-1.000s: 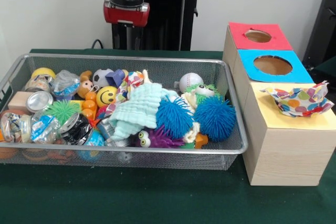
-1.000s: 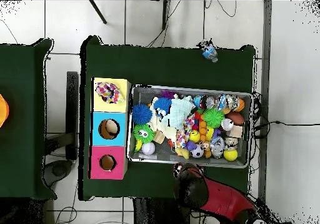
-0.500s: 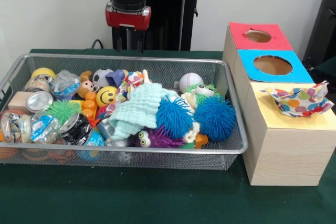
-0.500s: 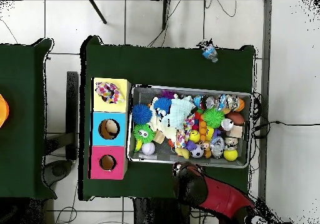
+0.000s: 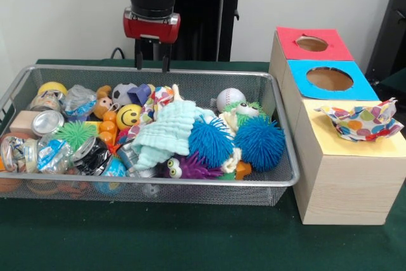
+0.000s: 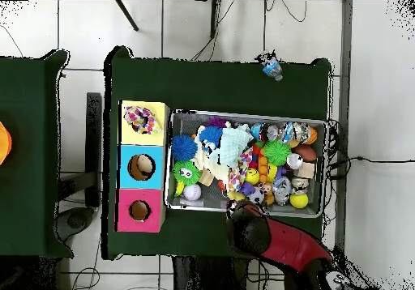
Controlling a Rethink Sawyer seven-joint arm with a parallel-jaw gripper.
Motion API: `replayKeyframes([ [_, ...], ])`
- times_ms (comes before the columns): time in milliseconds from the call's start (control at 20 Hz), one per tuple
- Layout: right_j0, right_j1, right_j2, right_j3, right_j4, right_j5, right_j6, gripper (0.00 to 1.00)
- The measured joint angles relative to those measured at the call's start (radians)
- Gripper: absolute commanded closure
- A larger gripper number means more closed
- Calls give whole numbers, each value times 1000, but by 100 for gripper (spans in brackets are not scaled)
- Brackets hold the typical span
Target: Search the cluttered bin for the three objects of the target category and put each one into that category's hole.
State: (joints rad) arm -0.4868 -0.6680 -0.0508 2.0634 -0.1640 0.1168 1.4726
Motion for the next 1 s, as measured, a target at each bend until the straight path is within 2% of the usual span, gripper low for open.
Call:
replayKeyframes([
  [600, 8, 49, 0, -72, 29, 8, 0, 0],
  [1000, 93, 85, -19, -85, 70, 8, 0, 0],
])
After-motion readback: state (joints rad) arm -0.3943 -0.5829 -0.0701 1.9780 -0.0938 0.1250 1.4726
